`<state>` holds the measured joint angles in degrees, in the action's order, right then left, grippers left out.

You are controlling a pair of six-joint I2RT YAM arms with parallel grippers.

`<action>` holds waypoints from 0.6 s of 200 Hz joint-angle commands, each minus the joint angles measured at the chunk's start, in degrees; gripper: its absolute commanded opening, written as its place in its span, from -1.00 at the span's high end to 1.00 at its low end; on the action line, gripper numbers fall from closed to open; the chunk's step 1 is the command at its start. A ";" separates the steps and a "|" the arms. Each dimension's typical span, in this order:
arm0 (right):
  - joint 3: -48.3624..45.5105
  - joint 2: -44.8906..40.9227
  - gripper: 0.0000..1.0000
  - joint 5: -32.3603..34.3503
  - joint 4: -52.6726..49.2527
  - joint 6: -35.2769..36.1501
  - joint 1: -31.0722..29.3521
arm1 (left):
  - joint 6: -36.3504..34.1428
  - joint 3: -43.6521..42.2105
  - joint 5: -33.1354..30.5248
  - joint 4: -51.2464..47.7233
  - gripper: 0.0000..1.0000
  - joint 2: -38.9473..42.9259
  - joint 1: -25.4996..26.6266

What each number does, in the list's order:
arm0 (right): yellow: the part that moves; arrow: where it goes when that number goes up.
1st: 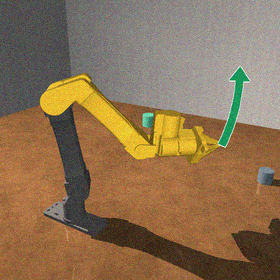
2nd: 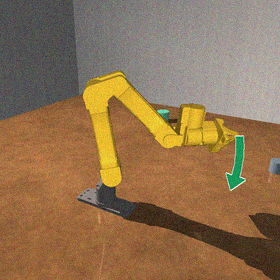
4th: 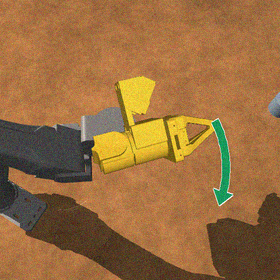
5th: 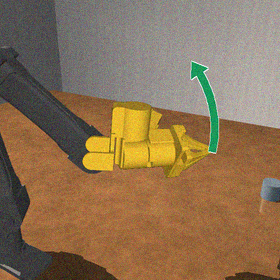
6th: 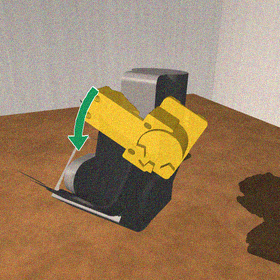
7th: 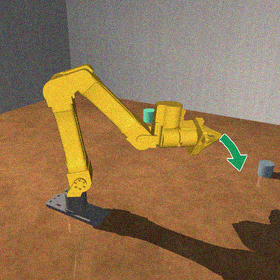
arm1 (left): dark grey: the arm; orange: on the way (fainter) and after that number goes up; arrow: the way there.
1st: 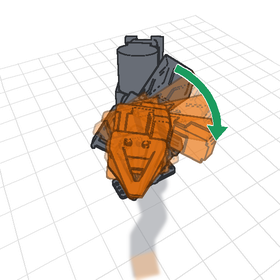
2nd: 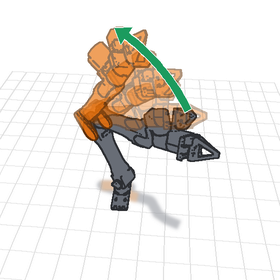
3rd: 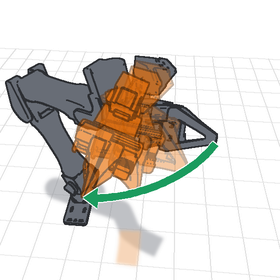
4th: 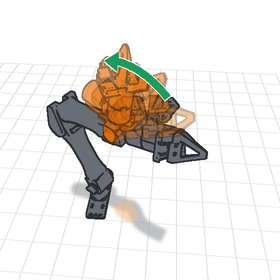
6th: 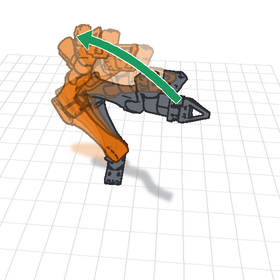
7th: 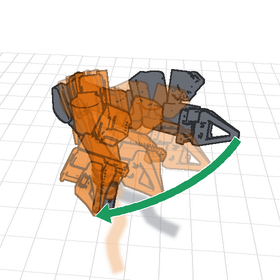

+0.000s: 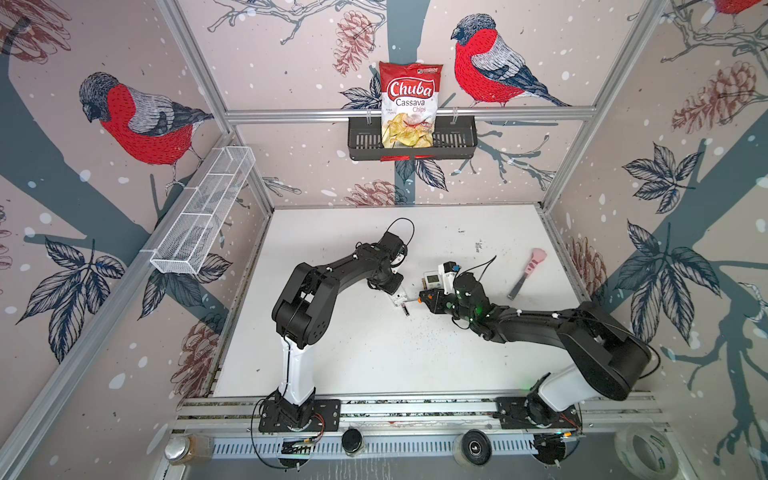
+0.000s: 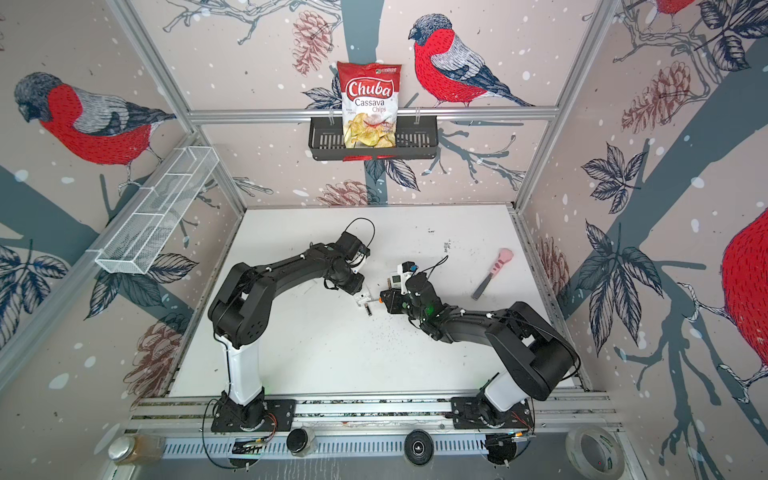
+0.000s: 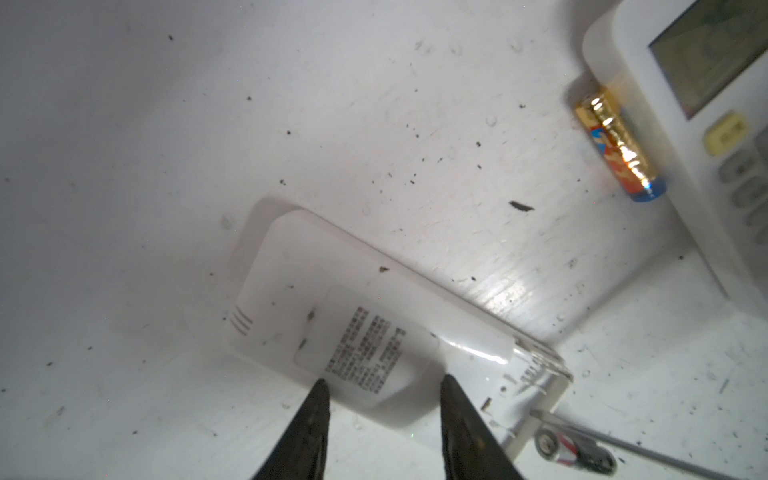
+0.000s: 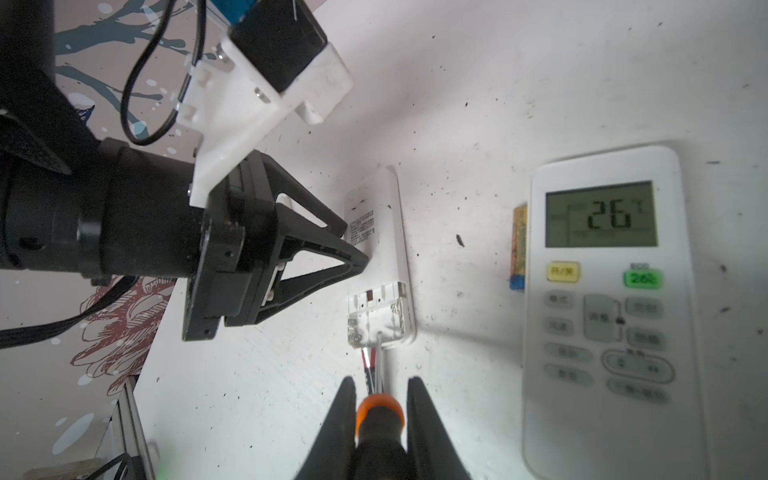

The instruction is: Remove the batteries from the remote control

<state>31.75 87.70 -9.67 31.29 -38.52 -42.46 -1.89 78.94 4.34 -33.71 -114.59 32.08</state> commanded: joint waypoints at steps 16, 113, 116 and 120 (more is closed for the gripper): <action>-0.02 -0.60 1.00 0.04 0.13 0.54 -0.34 | -0.49 -1.09 -0.03 -2.67 0.14 -2.49 0.01; 0.95 -3.81 1.00 0.21 -2.54 1.60 1.74 | 0.99 -0.75 -0.95 -1.27 -0.03 -1.22 -0.21; 0.95 -4.04 1.00 0.14 -2.77 1.61 1.99 | 1.13 -0.72 -0.94 -1.12 -0.05 -1.13 -0.25; 0.95 -4.38 1.00 0.03 -2.95 1.61 2.27 | 1.26 -0.63 -0.96 -0.96 -0.08 -0.96 -0.26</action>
<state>32.36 84.79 -9.54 28.75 -37.65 -41.30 -1.43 79.00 4.01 -33.08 -114.43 31.97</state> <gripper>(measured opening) 0.222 0.506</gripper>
